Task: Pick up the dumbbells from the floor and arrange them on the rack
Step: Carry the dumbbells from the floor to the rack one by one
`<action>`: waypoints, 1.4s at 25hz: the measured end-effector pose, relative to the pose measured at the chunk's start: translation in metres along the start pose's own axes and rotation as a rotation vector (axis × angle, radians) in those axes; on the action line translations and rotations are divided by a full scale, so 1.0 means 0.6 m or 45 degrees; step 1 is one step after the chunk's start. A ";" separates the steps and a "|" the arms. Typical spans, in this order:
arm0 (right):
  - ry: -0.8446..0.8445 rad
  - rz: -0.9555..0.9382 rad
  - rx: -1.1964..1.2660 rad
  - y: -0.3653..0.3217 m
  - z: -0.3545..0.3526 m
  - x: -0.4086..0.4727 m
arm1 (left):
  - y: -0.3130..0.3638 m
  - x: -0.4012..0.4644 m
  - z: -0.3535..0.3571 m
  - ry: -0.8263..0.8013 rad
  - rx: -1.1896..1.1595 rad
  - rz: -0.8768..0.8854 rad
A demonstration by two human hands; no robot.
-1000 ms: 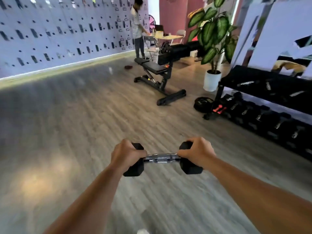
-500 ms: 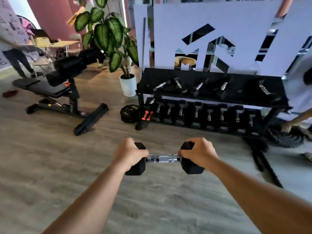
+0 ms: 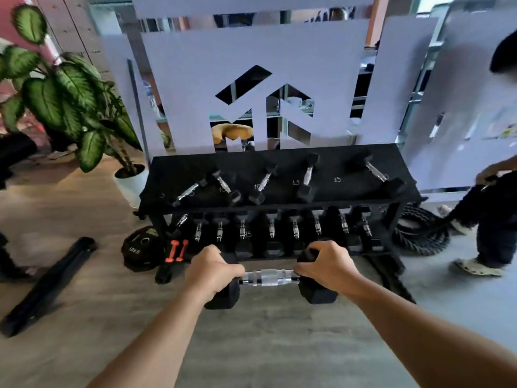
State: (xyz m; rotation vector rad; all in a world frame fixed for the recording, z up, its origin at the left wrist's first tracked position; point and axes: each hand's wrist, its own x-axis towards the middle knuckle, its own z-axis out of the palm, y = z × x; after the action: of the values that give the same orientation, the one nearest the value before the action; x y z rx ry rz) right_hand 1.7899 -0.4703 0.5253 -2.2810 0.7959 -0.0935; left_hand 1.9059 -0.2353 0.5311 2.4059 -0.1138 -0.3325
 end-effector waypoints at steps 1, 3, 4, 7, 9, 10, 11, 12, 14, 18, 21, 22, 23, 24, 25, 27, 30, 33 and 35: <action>0.020 -0.001 0.001 0.004 -0.018 0.043 | 0.034 0.037 0.012 -0.022 0.015 0.011; 0.059 -0.008 -0.011 0.012 -0.049 0.116 | 0.096 0.099 0.029 -0.048 0.024 0.052; 0.078 -0.002 -0.006 0.018 -0.061 0.155 | 0.126 0.135 0.040 -0.064 0.028 0.081; 0.133 0.054 0.019 0.030 -0.088 0.273 | 0.202 0.252 0.081 -0.130 0.056 0.138; 0.169 0.074 0.033 0.038 -0.100 0.355 | 0.248 0.337 0.111 -0.161 0.058 0.153; 0.186 0.092 0.034 0.043 -0.104 0.392 | 0.269 0.377 0.128 -0.175 0.071 0.175; 0.208 0.113 0.037 0.046 -0.108 0.428 | 0.289 0.417 0.144 -0.188 0.083 0.195; 0.233 0.133 0.030 0.051 -0.115 0.473 | 0.316 0.467 0.164 -0.212 0.099 0.223; 0.262 0.187 0.042 0.061 -0.130 0.540 | 0.369 0.543 0.193 -0.268 0.155 0.278; 0.358 0.335 0.116 0.099 -0.181 0.680 | 0.507 0.687 0.263 -0.339 0.312 0.437; 0.406 0.418 0.165 0.134 -0.211 0.762 | 0.591 0.762 0.321 -0.380 0.391 0.497; 0.430 0.428 0.180 0.149 -0.221 0.794 | 0.619 0.789 0.345 -0.389 0.413 0.516; 0.447 0.431 0.181 0.165 -0.232 0.827 | 0.648 0.813 0.369 -0.397 0.433 0.533; 0.458 0.443 0.191 0.184 -0.244 0.858 | 0.676 0.833 0.395 -0.402 0.450 0.544; 0.467 0.455 0.213 0.206 -0.257 0.891 | 0.706 0.853 0.421 -0.397 0.461 0.550; 0.456 0.464 0.249 0.242 -0.281 0.953 | 0.759 0.890 0.465 -0.383 0.502 0.566; 0.462 0.481 0.312 0.288 -0.313 1.034 | 0.826 0.945 0.531 -0.360 0.531 0.597; 0.495 0.580 0.332 0.326 -0.328 1.099 | 0.882 0.999 0.591 -0.361 0.581 0.645; 0.494 0.639 0.364 0.345 -0.321 1.126 | 0.904 1.030 0.624 -0.400 0.617 0.665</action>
State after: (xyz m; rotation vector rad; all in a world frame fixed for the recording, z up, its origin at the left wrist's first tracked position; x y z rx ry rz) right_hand 2.1739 -1.0866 0.4309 -1.7584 1.4345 -0.3979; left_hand 2.4049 -0.9872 0.4876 2.6457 -1.0478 -0.4703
